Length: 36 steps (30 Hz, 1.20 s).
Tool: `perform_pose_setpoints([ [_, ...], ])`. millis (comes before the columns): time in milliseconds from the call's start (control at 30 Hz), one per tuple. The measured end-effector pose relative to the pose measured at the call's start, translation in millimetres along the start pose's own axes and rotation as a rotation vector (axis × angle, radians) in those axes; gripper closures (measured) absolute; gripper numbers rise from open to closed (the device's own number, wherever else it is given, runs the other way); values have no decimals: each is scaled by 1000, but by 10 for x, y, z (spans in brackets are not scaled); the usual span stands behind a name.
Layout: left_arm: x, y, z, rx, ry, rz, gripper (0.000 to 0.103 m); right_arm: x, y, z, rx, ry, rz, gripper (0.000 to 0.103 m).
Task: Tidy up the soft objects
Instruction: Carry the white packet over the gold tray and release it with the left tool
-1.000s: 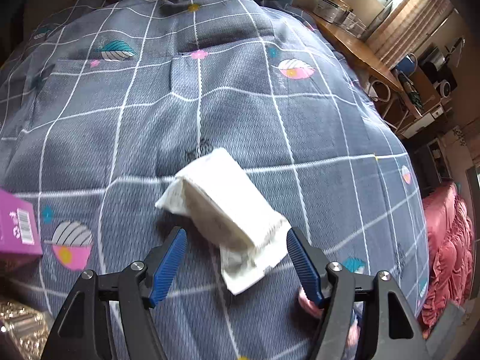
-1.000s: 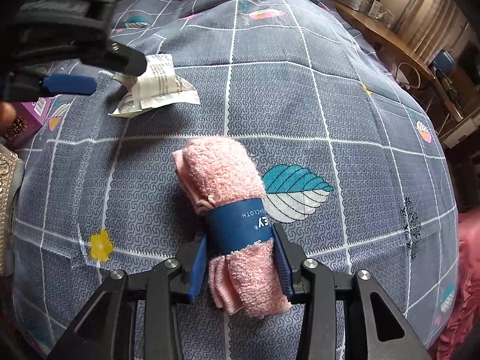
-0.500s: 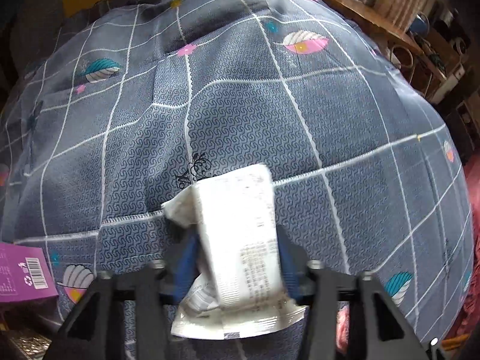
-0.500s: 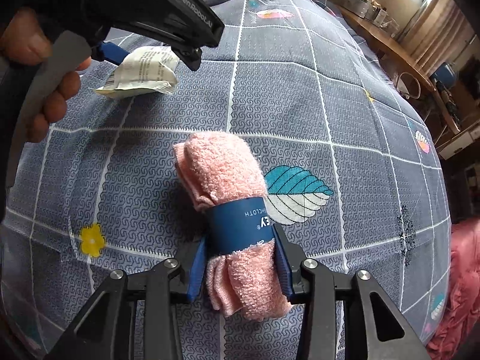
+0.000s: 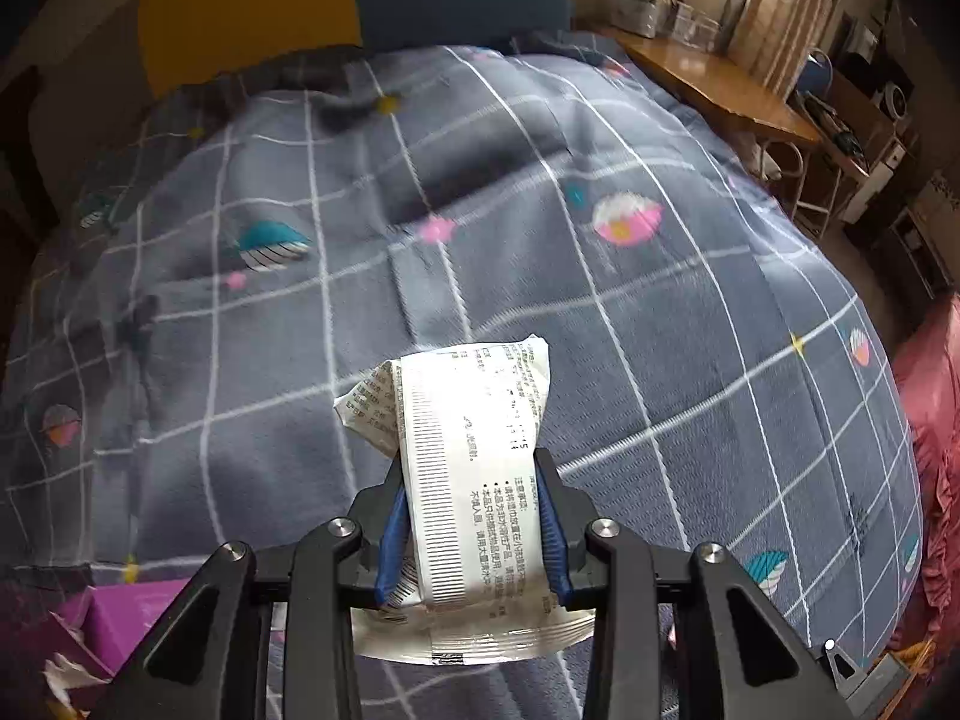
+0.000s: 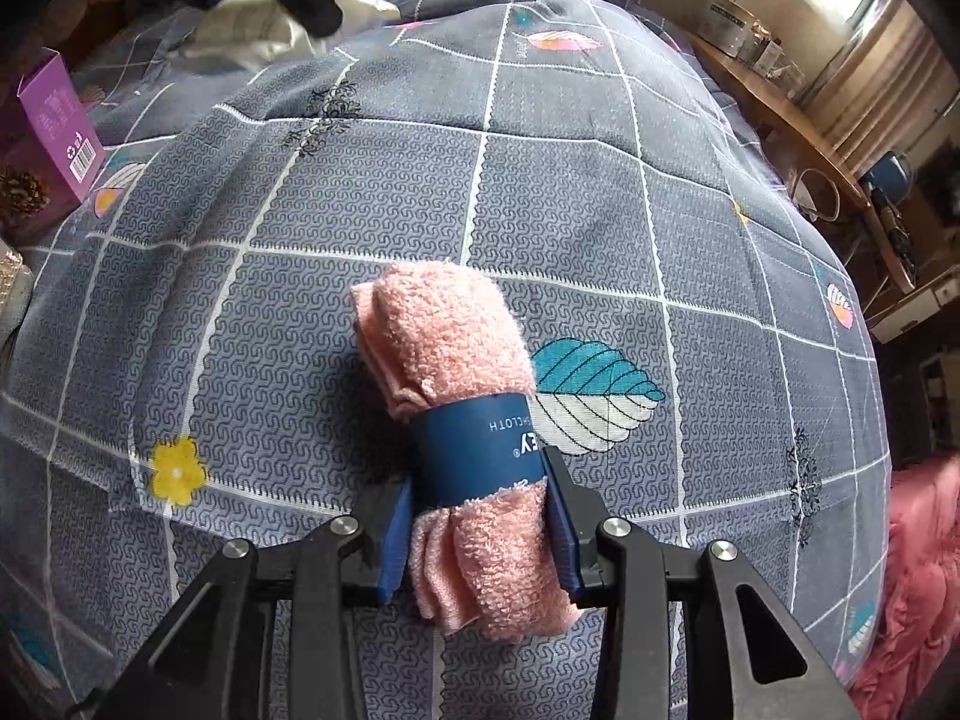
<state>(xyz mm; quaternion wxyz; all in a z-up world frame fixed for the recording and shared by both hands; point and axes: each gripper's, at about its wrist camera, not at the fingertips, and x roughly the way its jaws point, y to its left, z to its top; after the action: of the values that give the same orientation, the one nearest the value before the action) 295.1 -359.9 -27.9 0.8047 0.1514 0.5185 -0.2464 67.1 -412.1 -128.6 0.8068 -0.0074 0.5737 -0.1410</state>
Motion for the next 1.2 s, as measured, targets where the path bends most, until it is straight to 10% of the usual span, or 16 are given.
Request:
perform_pose_setpoints([
  [367,-900,1935,117,-262,-137,224,66,9,-17,-10,-7,-21,3,63],
  [700,-1346,3364,-1075,-488,-118,335,67,-25,95,-45,-45,-40,-37,63],
  [1200,-1581,3458,-3096,-552,-193,241,66,-104,276,-126,-96,-58,-119,63],
])
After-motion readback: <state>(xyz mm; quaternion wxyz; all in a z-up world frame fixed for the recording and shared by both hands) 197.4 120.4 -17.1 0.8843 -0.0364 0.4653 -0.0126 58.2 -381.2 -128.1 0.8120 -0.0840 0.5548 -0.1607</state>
